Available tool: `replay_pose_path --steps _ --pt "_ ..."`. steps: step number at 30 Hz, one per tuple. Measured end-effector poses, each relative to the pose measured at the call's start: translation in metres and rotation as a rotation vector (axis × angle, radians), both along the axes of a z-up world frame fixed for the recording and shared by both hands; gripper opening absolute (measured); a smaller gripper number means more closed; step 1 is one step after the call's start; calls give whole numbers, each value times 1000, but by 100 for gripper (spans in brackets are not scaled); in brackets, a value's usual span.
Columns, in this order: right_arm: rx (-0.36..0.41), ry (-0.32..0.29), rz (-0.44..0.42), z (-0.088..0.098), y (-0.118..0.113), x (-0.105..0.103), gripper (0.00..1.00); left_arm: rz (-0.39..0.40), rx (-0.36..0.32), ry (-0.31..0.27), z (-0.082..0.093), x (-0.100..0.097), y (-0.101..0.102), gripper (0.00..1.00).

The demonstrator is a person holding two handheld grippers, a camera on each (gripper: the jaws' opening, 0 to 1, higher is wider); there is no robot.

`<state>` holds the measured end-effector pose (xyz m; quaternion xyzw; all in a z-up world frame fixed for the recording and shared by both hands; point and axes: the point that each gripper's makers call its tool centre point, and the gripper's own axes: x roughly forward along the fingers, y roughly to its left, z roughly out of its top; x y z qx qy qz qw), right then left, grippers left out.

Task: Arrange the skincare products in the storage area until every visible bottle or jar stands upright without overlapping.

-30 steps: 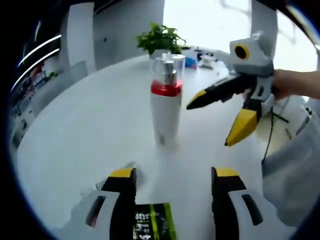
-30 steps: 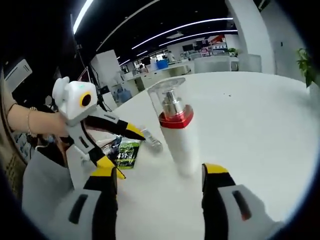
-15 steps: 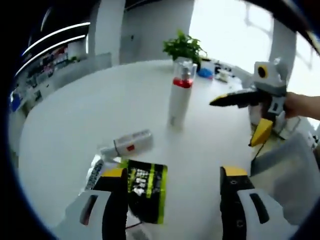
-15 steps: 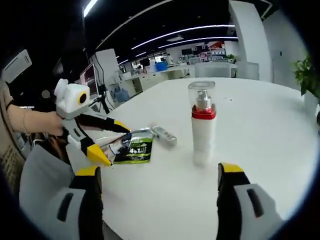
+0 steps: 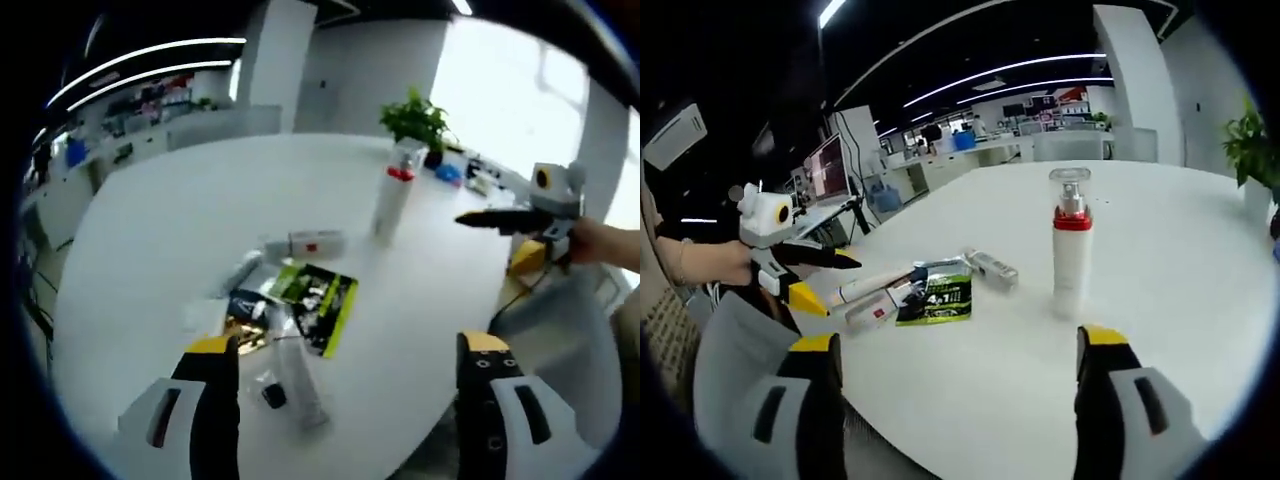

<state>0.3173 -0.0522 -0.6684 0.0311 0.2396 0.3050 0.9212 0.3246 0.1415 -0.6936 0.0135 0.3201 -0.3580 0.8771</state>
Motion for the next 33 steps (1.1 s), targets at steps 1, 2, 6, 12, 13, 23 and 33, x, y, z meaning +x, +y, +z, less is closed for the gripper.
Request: replay_pose_path --steps 1,2,6,12,13,23,33 --pt "-1 -3 2 2 2 -1 98 15 -6 2 1 -5 6 89" --pt "-1 -9 4 3 3 -3 98 31 -11 5 1 -7 12 89" --pt "5 -12 18 6 10 -10 99 81 -25 8 4 -19 32 91" --pt "-30 -3 26 5 11 -18 99 120 -34 5 14 -32 49 95" --pt "-29 -7 24 7 11 -18 99 126 -36 3 16 -33 50 96" --pt "-54 -84 -53 27 -1 -26 95 199 -34 -45 36 -41 74 97" --pt "-33 -123 -70 33 1 -27 93 212 -3 -40 34 -58 81 97"
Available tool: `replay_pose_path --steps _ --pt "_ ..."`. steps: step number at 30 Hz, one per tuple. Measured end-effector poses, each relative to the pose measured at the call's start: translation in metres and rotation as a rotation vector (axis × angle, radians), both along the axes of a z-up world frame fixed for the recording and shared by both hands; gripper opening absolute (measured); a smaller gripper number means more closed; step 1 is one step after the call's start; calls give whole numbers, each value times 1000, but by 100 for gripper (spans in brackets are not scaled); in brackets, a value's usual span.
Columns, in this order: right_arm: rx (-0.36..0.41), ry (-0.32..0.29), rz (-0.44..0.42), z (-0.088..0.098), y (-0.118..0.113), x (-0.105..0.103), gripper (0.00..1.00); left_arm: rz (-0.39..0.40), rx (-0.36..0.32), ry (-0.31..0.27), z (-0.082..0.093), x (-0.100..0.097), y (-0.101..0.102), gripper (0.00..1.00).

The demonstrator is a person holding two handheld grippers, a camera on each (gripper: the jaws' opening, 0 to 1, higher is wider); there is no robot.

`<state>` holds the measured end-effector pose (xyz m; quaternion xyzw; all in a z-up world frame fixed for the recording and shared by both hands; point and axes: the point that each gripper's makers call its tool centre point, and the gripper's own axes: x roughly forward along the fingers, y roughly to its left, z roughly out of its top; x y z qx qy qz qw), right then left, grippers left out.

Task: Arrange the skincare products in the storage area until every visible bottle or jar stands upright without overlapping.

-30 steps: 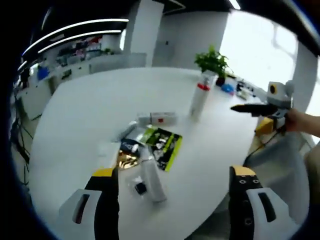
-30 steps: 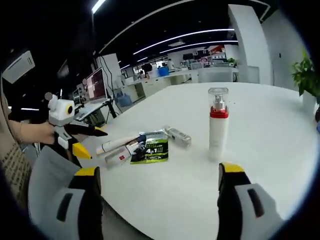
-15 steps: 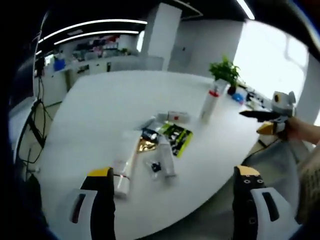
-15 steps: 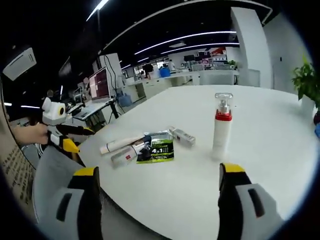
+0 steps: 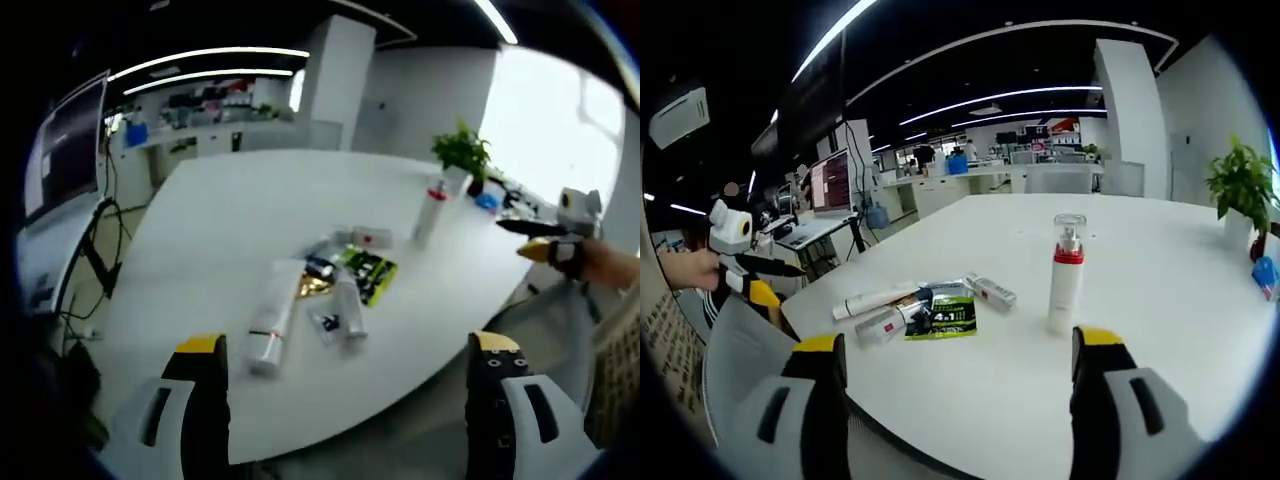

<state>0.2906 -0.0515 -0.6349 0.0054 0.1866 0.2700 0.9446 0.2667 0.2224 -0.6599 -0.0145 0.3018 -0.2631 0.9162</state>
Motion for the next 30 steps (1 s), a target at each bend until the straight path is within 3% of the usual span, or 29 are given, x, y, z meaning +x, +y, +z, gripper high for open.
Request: replay_pose_path --steps 5,15,22,26,30 --pt "-2 0 -4 -3 -2 -2 92 -8 -15 -10 5 3 -6 97" --pt "-51 -19 44 -5 5 -6 89 11 32 43 -3 19 -3 97" --pt "-39 -21 41 -4 4 -5 88 4 69 50 -7 35 1 97" --pt "-35 -14 44 -5 4 -4 88 -10 93 104 -18 44 3 91" --pt "-35 -3 45 -7 4 -2 87 -20 117 121 -28 54 6 91"
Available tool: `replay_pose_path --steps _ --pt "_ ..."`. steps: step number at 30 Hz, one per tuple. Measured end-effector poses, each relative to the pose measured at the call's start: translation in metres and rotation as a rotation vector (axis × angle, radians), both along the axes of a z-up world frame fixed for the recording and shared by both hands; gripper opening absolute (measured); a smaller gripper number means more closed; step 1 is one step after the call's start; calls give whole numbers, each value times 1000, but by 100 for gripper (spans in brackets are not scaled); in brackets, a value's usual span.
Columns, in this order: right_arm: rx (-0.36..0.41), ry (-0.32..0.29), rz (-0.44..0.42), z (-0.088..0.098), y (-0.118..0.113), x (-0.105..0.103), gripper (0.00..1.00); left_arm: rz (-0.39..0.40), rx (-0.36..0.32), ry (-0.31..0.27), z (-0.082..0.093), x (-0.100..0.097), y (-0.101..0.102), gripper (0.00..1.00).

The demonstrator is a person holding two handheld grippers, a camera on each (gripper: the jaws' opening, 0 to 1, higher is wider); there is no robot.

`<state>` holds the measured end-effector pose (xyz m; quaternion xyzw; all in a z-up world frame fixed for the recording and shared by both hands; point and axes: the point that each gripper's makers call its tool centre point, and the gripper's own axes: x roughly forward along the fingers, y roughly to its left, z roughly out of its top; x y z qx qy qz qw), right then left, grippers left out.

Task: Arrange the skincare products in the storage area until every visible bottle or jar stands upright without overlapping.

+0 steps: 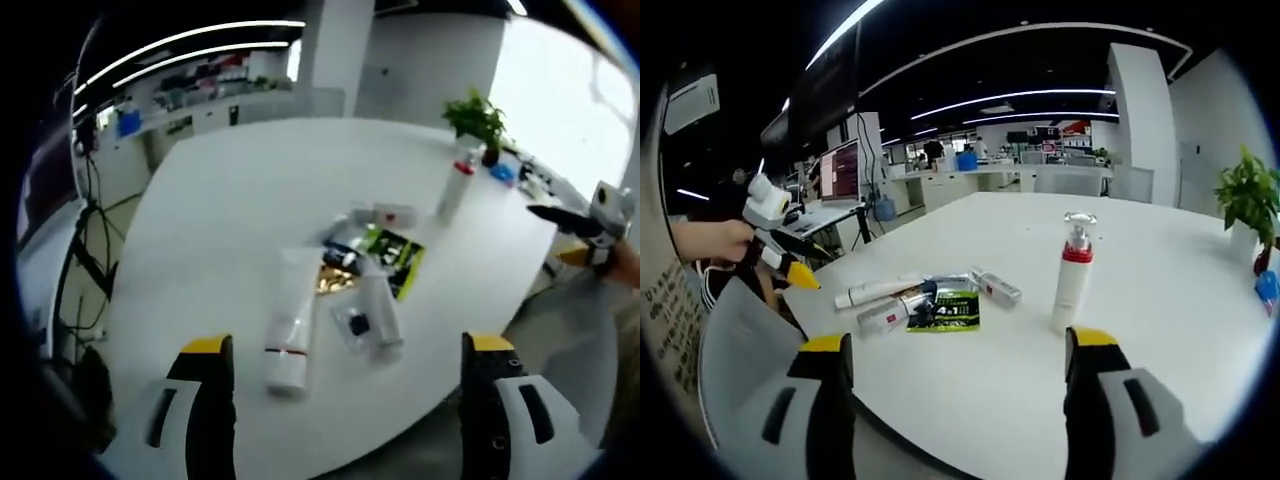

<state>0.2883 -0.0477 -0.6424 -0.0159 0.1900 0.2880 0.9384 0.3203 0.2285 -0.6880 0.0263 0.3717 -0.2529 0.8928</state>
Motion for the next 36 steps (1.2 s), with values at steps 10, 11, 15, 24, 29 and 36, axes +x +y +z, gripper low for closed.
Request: replay_pose_path --steps 10,11,15,24,29,36 --pt "9 30 -17 -5 -3 2 86 -22 53 60 -24 25 6 88" --pt "8 32 -18 -5 -3 2 86 -25 58 65 -26 28 7 87" --pt "-1 29 -23 -5 -4 3 85 -33 88 90 -35 38 8 83" --pt "-19 54 -29 -10 -5 4 83 -96 176 189 -61 60 6 70" --pt "-18 67 -36 -12 -6 4 83 -108 228 251 -79 72 3 63" --pt "-12 72 -49 -13 -8 4 83 -138 314 300 -98 81 -3 53"
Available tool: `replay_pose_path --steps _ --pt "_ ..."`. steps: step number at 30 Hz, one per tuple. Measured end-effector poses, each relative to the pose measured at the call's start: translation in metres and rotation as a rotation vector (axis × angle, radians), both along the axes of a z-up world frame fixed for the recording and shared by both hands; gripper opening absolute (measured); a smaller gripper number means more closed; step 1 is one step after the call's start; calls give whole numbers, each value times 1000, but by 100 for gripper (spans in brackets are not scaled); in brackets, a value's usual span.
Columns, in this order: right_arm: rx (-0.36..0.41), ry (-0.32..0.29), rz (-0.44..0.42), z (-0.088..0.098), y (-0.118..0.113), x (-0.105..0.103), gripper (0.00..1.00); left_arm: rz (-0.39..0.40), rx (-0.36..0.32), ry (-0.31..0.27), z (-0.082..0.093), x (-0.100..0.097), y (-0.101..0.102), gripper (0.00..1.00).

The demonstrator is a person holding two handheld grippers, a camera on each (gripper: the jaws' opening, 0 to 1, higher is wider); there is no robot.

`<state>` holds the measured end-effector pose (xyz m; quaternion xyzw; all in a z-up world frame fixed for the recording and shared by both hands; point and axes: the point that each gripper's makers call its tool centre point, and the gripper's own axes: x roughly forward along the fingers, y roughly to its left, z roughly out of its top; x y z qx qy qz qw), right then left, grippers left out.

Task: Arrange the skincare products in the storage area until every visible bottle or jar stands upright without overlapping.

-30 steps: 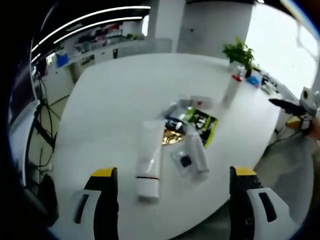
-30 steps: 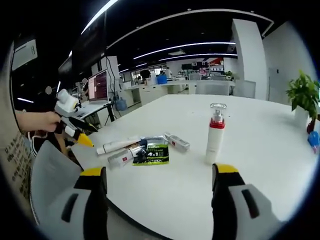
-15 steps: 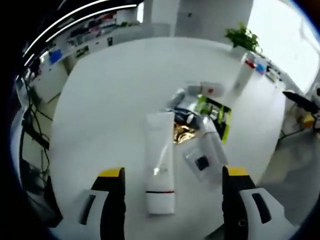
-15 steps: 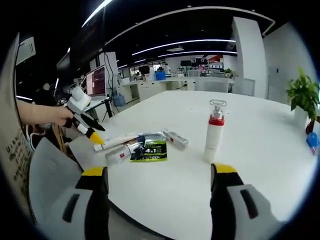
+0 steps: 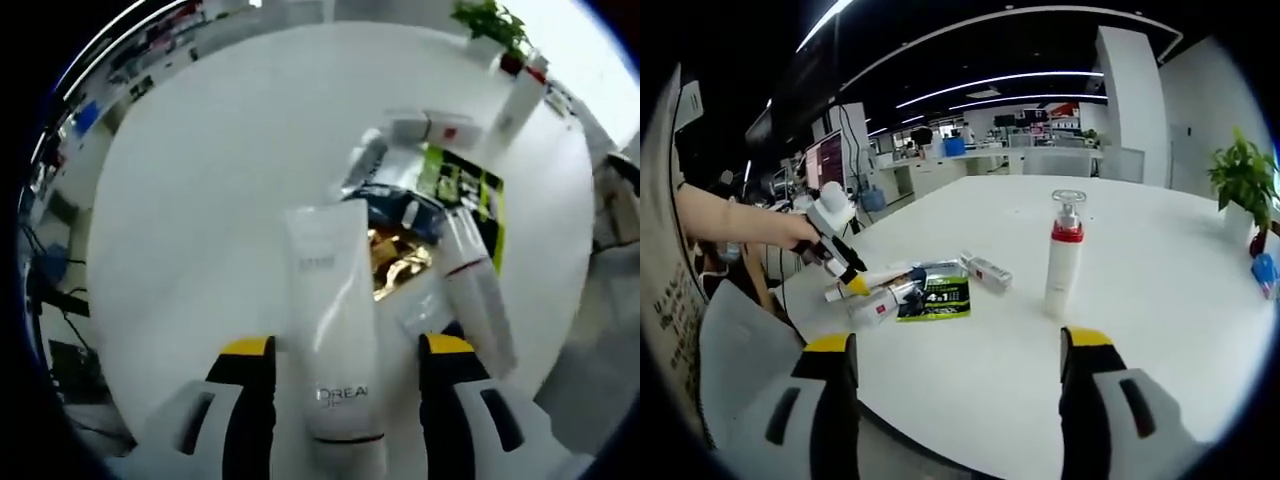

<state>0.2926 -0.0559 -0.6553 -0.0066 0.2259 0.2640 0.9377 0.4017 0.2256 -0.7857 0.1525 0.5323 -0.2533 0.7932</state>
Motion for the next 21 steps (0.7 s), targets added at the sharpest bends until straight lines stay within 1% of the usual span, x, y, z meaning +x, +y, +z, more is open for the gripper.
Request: replay_pose_path --steps 3,5,7,8,11,12,15,21 --pt "0 2 -4 0 -1 0 83 4 13 13 0 4 -2 51" --pt "-1 5 -6 -1 -1 0 83 -2 11 19 2 8 -4 46" --pt "-3 7 -8 -1 -1 1 83 -20 19 40 1 9 -5 39" --pt "-3 8 -8 -1 -1 1 83 -23 36 46 1 10 -3 37" --pt "-4 10 -10 -2 -2 1 83 -19 59 56 0 14 3 32" --pt "-3 10 -11 -2 -2 1 83 -15 48 65 1 13 2 31" --pt "-1 10 -16 -2 -3 1 83 -12 52 78 1 12 1 31" --pt "-3 13 -16 -2 -3 1 82 5 71 68 1 12 2 29"
